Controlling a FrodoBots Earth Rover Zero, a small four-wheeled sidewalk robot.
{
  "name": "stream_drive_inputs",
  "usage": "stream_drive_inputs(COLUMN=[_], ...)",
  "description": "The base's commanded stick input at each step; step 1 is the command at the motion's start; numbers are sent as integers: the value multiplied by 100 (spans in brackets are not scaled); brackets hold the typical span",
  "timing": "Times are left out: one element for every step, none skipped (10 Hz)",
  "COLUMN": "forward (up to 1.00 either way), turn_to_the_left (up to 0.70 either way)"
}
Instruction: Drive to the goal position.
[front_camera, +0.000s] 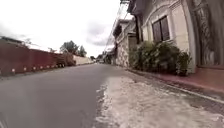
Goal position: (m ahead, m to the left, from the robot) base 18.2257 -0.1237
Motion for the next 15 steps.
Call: stream_drive_inputs(forward=[70, 70, 70, 70, 70, 70, 70, 70, 70, 70, 70, 70, 70, 70, 70], turn_to_the_left=[0, 0, 0, 0, 0, 0, 0, 0, 0, 0, 0, 0, 0, 0, 0])
